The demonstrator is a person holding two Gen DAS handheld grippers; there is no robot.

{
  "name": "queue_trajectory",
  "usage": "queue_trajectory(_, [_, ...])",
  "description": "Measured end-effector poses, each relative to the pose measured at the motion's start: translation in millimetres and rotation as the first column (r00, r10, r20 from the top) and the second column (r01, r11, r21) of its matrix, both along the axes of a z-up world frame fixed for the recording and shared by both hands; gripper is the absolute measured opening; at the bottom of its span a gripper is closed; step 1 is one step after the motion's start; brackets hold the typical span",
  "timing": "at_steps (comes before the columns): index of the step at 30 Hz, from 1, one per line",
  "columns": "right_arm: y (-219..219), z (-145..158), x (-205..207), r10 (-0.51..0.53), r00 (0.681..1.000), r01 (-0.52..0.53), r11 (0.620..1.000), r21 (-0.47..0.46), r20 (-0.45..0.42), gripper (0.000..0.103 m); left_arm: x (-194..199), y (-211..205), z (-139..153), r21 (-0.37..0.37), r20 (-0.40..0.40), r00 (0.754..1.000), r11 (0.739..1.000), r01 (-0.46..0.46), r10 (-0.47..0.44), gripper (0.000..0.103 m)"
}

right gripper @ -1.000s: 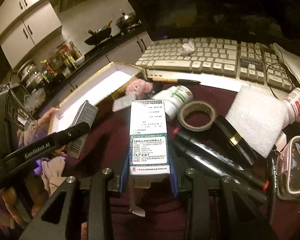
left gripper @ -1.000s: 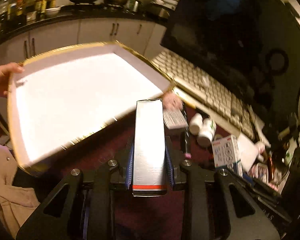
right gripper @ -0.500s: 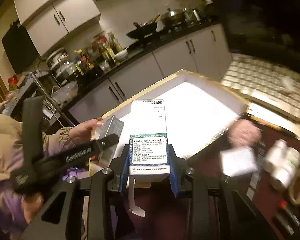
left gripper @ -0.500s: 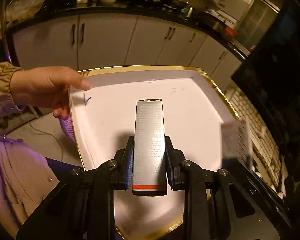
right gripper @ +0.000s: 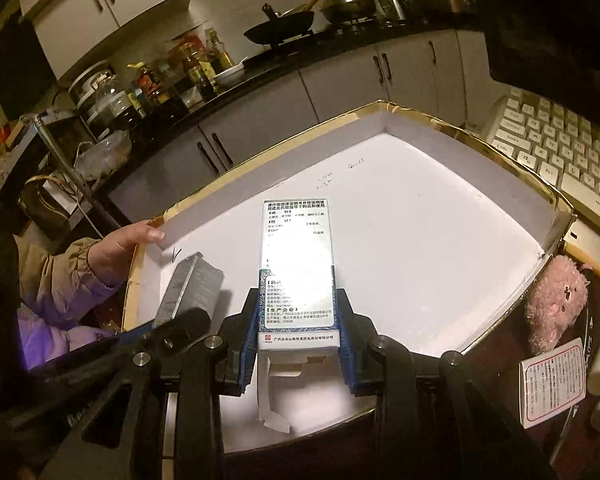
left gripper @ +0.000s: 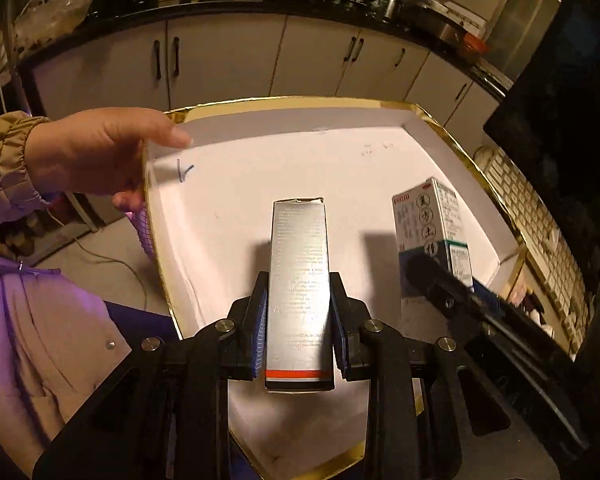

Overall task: Organize objects
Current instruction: 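Carry both boxes over the white tray and open both tools to drop them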

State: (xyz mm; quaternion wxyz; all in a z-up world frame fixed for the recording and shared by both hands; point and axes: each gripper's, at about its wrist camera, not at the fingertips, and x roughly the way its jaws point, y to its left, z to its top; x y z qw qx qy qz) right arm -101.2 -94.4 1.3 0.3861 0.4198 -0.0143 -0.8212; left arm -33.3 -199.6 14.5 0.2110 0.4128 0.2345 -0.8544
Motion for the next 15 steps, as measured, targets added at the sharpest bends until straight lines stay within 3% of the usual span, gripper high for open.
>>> queue_trajectory(8, [9.8, -2.1, -7.4, 0.019, 0.998, -0.016, 0.999, -0.043, 0.057, 0.037, 1.7, 4.2, 0.3, -0.013, 0.023, 1.0, 1.0, 0.008, -0.008, 0.029])
queue_trajectory(11, [19.0, 0.6, -8.1, 0.044, 0.994, -0.031, 0.991, -0.131, 0.104, 0.055, 6.2, 1.7, 2.7, 0.016, -0.004, 1.0, 1.0, -0.006, 0.006, 0.039])
queue_trajectory(12, [22.2, 2.7, -7.5, 0.045, 0.993, -0.028, 0.988, -0.154, 0.106, 0.068, 9.0, 1.8, 4.4, 0.025, -0.016, 1.0, 1.0, -0.01, 0.011, 0.039])
queue_trajectory(13, [24.2, 4.6, -6.2, 0.031, 0.994, -0.016, 0.989, -0.149, 0.101, 0.075, 11.4, 2.0, 5.7, 0.03, -0.02, 1.0, 0.999, -0.019, 0.02, 0.039])
queue_trajectory(15, [31.9, 9.0, -2.7, 0.009, 0.996, 0.004, 0.99, -0.142, 0.087, 0.075, 17.4, 2.0, 10.2, 0.047, -0.05, 0.998, 0.998, -0.034, 0.036, 0.039])
